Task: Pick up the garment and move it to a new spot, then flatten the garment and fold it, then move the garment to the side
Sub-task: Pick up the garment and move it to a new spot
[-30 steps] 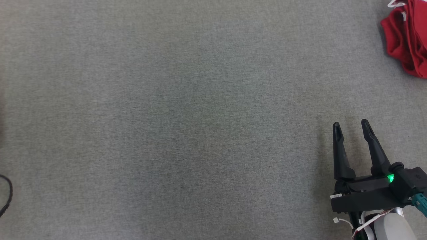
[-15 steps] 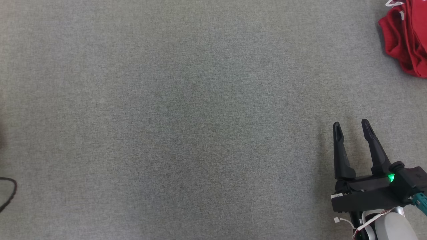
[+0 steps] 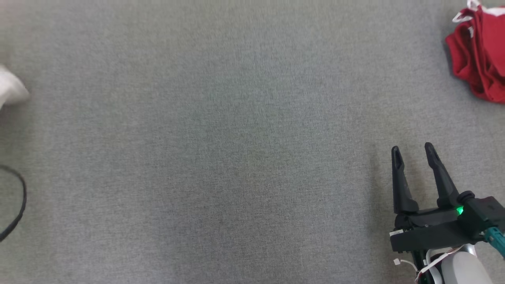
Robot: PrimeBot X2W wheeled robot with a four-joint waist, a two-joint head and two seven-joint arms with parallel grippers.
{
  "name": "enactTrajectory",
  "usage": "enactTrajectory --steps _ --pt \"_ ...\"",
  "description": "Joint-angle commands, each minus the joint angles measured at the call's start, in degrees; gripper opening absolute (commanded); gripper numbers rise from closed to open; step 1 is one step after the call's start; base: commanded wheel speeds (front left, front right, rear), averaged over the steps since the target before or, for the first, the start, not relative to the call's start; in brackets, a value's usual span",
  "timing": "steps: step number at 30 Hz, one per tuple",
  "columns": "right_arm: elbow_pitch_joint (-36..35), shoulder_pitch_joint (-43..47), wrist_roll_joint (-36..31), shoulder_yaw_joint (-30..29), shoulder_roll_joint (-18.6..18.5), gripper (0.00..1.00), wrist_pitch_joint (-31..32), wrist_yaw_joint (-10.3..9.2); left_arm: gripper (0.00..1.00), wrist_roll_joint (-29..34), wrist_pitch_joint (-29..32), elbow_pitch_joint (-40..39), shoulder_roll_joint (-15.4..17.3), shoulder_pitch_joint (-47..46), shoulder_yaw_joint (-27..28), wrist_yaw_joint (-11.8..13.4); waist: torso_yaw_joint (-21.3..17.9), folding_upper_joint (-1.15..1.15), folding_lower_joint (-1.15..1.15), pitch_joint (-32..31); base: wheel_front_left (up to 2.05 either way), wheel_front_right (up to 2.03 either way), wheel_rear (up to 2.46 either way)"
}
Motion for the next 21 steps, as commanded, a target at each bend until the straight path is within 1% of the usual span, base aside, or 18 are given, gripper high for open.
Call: enactTrajectory --steps 1,6,7,8,14,17,18,21 --pt "0.2 -0.2 -0.2 0.2 0.4 1.00 0.0 -0.15 0.00 0.0 -1.9 -0.9 -0.3 -1.5 -0.5 -0.8 0.3 0.00 0.00 -1.9 0.00 0.00 0.00" --pt "1.5 0.5 -0.4 0.7 1.4 1.00 -0.2 -0.15 0.00 1.1 -6.5 -3.9 -2.4 -5.0 -3.6 -3.1 -0.1 0.00 0.00 -5.0 0.00 0.00 0.00" --pt "2.1 0.8 -0.4 0.9 1.8 1.00 -0.4 -0.15 0.00 0.9 -7.1 -5.8 -4.0 -6.5 -4.7 -3.7 -0.6 0.00 0.00 -6.1 0.00 0.00 0.00" --pt "2.4 0.9 -0.3 1.0 2.0 1.00 -0.4 -0.15 0.00 0.8 -7.2 -6.7 -4.9 -7.0 -5.3 -4.0 -0.8 0.00 0.00 -6.5 0.00 0.00 0.00" --pt "4.7 1.0 0.1 1.9 3.4 1.00 -1.0 -0.15 0.00 0.7 -6.8 -12.5 -10.9 -8.1 -9.6 -4.5 -3.4 0.00 0.00 -9.1 0.00 0.00 0.00" --pt "5.8 0.7 0.2 2.4 4.0 1.00 -1.3 -0.15 0.00 0.9 -6.6 -14.4 -13.5 -6.9 -11.9 -4.8 -5.3 0.00 0.00 -10.2 0.00 0.00 0.00" --pt "5.8 0.7 0.2 2.4 4.0 1.00 -1.3 -0.15 0.00 0.9 -6.6 -14.4 -13.5 -6.9 -11.9 -4.8 -5.3 0.00 0.00 -10.2 0.00 0.00 0.00" --pt "6.8 0.5 0.4 2.3 4.5 1.00 -1.4 -0.15 0.00 1.1 -6.3 -15.8 -16.4 -5.2 -14.5 -5.0 -7.0 0.00 0.00 -11.1 0.00 0.00 0.00"
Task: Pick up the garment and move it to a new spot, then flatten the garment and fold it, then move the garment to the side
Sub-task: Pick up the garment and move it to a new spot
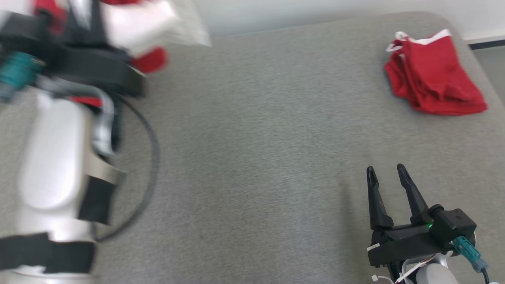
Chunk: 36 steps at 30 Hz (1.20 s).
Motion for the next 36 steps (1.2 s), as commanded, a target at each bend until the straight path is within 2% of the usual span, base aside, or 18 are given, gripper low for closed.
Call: enactTrajectory --steps 1,8,14,21,22,23,29,36 --pt "0.2 0.1 0.5 0.0 0.3 1.00 -0.2 -0.15 0.00 0.4 -0.2 -0.4 -0.5 0.9 -0.3 -0.1 -2.2 0.00 0.00 -1.7 0.00 0.00 0.00" --pt "1.5 0.7 0.4 0.7 1.0 1.00 -0.5 -0.15 0.00 -1.1 -0.3 -1.2 -5.3 7.8 -7.5 -1.1 -5.1 0.00 0.00 -3.2 0.00 0.00 0.00" --pt "2.1 0.4 0.4 1.5 1.3 1.00 -0.6 -0.15 0.00 -3.5 -1.7 2.5 -6.3 15.2 -13.3 -0.3 -7.2 0.00 0.00 -3.0 0.00 0.00 0.00" --pt "2.7 -0.4 0.7 2.4 1.8 1.00 -0.6 -0.15 0.00 -7.4 -3.7 11.5 -6.4 20.6 -17.1 0.8 -8.5 0.00 0.00 -2.6 0.00 0.00 0.00" --pt "2.7 -0.4 0.7 2.4 1.9 1.00 -0.6 -0.15 0.27 -8.1 -4.1 12.1 -6.4 20.8 -17.8 0.9 -8.4 0.00 0.00 -2.7 0.00 0.00 0.00" --pt "2.8 -0.2 0.7 2.3 1.9 1.00 -0.6 -0.15 1.00 -9.0 -4.3 12.5 -6.4 20.8 -18.4 0.9 -8.2 0.00 0.00 -2.9 0.00 0.00 0.00" --pt "3.1 1.2 0.2 1.4 1.8 1.00 -0.6 -0.15 1.00 -10.8 -5.5 9.3 -6.4 20.5 -21.0 2.0 -6.1 0.00 0.00 -5.4 0.00 0.00 0.00" --pt "2.7 2.9 -0.5 0.9 1.3 1.00 -0.6 -0.15 1.00 -6.3 -5.6 -0.9 -5.0 24.3 -15.9 4.5 -3.4 0.00 0.00 -9.1 0.00 0.00 0.00"
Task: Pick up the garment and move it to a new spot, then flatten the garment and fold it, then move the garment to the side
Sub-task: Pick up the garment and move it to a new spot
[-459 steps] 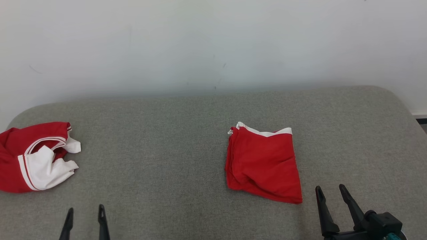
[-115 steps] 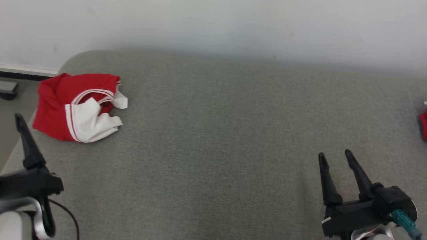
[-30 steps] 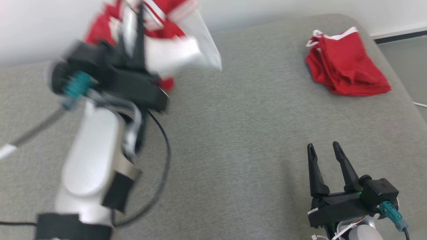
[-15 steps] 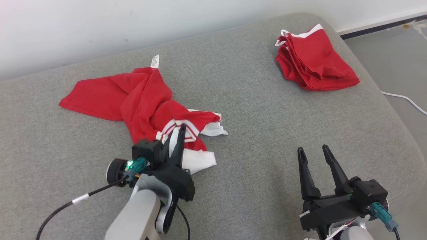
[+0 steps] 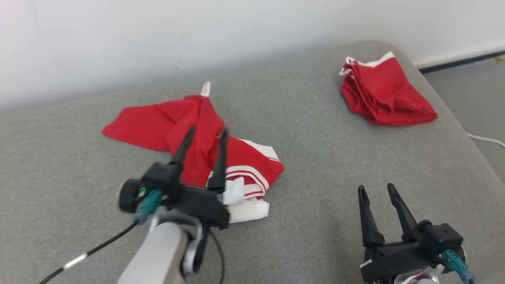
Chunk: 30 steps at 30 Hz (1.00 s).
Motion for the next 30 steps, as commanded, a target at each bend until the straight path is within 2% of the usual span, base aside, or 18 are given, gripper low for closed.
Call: enactTrajectory --steps 1,11,15,19,24,30 --pt "-0.2 1.0 -0.5 0.0 -0.1 1.00 -0.3 -0.15 1.00 1.0 -0.2 -2.2 1.1 2.5 1.6 0.4 2.2 0.00 0.00 -2.4 0.00 0.00 0.00" --pt "-0.6 2.7 -1.0 -0.7 -0.3 1.00 -0.3 -0.15 1.00 5.9 -0.2 -10.7 5.7 10.8 10.0 1.8 4.8 0.00 0.00 -5.1 0.00 0.00 0.00" --pt "-0.6 3.2 -1.0 -1.0 -0.3 1.00 -0.3 -0.15 1.00 7.3 -0.2 -14.6 7.1 15.5 14.3 1.7 5.7 0.00 0.00 -5.9 0.00 0.00 0.00" --pt "-0.6 3.8 -1.1 -1.2 -0.1 1.00 -0.3 -0.15 1.00 8.6 -0.2 -17.4 7.9 20.3 18.2 0.5 6.4 0.00 0.00 -6.5 0.00 0.00 0.00" --pt "-0.8 4.4 -1.1 -1.4 0.1 1.00 -0.3 -0.15 1.00 9.9 -0.2 -20.0 6.9 25.4 21.9 -1.2 7.3 0.00 0.00 -6.9 0.00 0.00 0.00" --pt "-0.5 4.9 -1.4 -1.4 0.3 1.00 -0.3 -0.16 1.00 12.3 -0.2 -19.0 5.7 29.3 23.8 -2.9 8.2 0.00 0.00 -7.4 0.00 0.00 0.00"
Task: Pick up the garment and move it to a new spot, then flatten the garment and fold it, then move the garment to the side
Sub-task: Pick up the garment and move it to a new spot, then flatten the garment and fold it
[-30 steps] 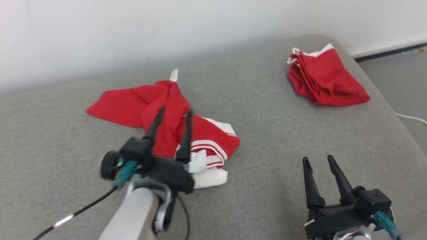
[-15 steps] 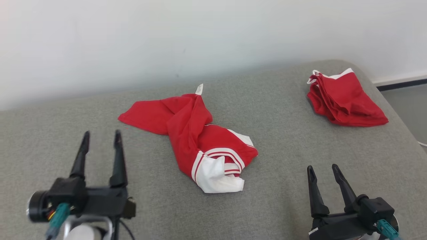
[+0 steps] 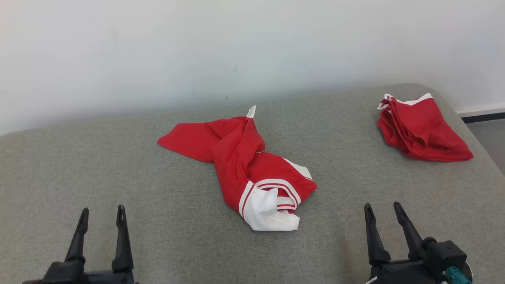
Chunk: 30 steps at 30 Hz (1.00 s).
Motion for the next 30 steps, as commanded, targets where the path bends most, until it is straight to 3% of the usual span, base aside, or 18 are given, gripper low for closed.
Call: enactTrajectory --steps 1,11,22,30 --pt "0.0 0.8 -0.3 -0.1 0.3 1.00 -0.3 -0.16 1.00 0.9 -0.2 0.0 -0.4 1.1 0.4 -0.4 0.3 0.00 0.00 -0.3 0.00 0.00 0.00" --pt "0.5 1.8 -0.1 -0.5 0.6 1.00 -0.3 -0.16 1.00 4.4 -0.2 0.7 -2.2 5.4 2.1 0.5 1.1 0.00 0.00 -1.2 0.00 0.00 0.00" --pt "1.0 2.1 -0.4 -0.5 0.8 1.00 -0.2 -0.16 1.00 3.3 -0.2 -0.6 -3.0 7.2 5.2 -2.4 2.0 0.00 0.00 -1.7 0.00 0.00 0.00" --pt "1.2 2.5 -0.4 -0.6 0.9 1.00 0.2 -0.16 1.00 4.8 -0.2 0.8 -2.1 8.7 5.2 -3.1 2.1 0.00 0.00 -2.3 0.00 0.00 0.00"
